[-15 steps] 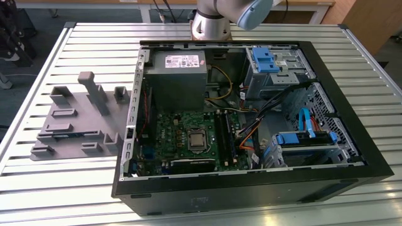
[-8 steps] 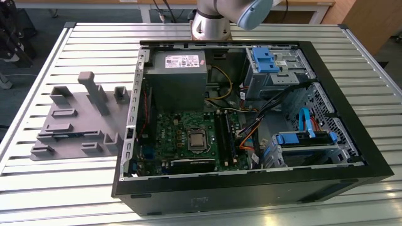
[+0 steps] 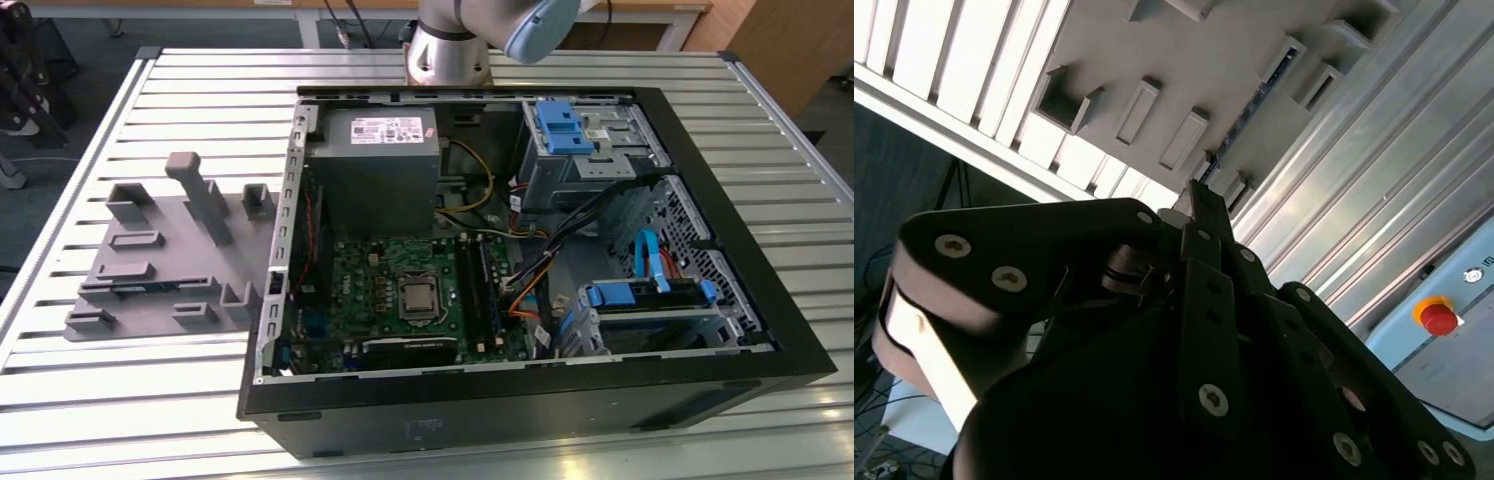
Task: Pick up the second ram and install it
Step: 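Pick up the second ram and move it above second insertion slot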
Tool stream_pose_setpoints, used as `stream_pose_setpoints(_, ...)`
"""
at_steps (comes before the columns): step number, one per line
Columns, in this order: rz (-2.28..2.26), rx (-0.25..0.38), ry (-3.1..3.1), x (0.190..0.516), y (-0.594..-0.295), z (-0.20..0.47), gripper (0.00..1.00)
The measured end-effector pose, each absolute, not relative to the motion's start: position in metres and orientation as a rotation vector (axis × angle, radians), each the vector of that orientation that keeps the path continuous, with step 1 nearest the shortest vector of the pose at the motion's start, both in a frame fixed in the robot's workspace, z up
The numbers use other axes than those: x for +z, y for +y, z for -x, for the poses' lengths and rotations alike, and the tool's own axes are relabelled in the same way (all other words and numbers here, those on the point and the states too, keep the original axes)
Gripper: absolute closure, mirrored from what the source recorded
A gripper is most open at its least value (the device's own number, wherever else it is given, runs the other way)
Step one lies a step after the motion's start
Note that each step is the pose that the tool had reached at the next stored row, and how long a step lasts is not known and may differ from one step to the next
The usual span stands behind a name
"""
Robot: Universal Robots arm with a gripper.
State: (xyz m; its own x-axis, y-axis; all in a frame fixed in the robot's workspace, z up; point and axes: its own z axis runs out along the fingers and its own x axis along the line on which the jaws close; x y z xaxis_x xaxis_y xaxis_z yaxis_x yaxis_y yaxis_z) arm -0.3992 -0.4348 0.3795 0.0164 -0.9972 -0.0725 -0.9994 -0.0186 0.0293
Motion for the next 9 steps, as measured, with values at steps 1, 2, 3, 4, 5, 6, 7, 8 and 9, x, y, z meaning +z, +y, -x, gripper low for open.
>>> stream_pose_setpoints(1, 2.218, 0.116, 2.182, 0.379, -0.4348, 0.3992, 0.89)
stream_pose_setpoints(2, 2.217, 0.118, 2.184, 0.3784, -0.4348, 0.3992, 0.89)
stream_pose_setpoints(3, 2.216, 0.119, 2.187, 0.3776, -0.4349, 0.3992, 0.89)
stream_pose_setpoints(4, 2.214, 0.119, 2.189, 0.3768, -0.4353, 0.3992, 0.89)
stream_pose_setpoints(5, 2.212, 0.119, 2.191, 0.3764, -0.4359, 0.3992, 0.89)
stream_pose_setpoints(6, 2.21, 0.119, 2.193, 0.376, -0.4364, 0.3992, 0.89)
stream_pose_setpoints(7, 2.208, 0.119, 2.195, 0.3755, -0.4369, 0.3992, 0.89)
stream_pose_setpoints(8, 2.206, 0.119, 2.197, 0.3752, -0.4375, 0.3992, 0.89)
stream_pose_setpoints(9, 2.203, 0.119, 2.199, 0.375, -0.4383, 0.3992, 0.89)
